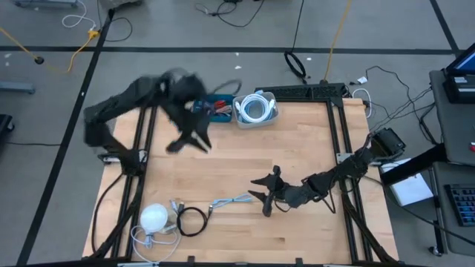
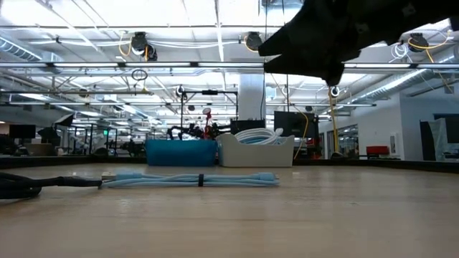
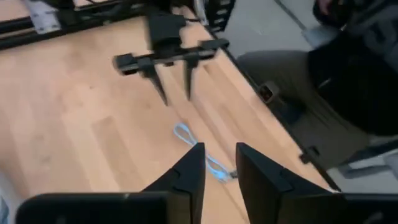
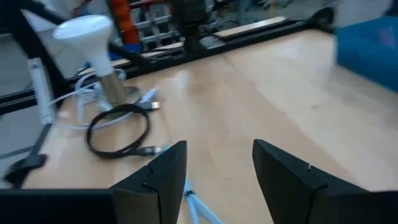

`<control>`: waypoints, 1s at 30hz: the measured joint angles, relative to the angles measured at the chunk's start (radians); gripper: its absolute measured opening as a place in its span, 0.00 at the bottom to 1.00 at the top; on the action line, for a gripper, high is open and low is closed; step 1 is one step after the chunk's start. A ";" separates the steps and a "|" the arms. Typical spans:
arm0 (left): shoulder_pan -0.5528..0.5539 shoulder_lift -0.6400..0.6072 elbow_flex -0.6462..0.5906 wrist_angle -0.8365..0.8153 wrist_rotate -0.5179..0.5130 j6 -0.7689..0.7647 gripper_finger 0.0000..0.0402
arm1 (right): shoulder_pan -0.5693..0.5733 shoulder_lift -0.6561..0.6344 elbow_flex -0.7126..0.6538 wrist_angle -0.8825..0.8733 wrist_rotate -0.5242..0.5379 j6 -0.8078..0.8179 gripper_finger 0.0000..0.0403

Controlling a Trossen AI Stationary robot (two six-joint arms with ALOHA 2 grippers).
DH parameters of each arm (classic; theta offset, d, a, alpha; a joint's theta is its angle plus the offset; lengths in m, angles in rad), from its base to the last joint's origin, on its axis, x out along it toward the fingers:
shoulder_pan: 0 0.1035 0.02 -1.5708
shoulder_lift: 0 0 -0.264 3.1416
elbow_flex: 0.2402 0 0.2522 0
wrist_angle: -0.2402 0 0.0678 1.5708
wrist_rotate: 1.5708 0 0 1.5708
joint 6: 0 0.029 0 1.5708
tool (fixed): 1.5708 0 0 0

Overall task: Pick & Place USB Port
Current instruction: Put the blue usb cable into the blue bin

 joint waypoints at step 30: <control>-0.660 -0.897 -1.519 1.239 -0.728 -0.717 0.01 | -0.211 0.458 0.611 -0.826 -0.599 -0.169 0.44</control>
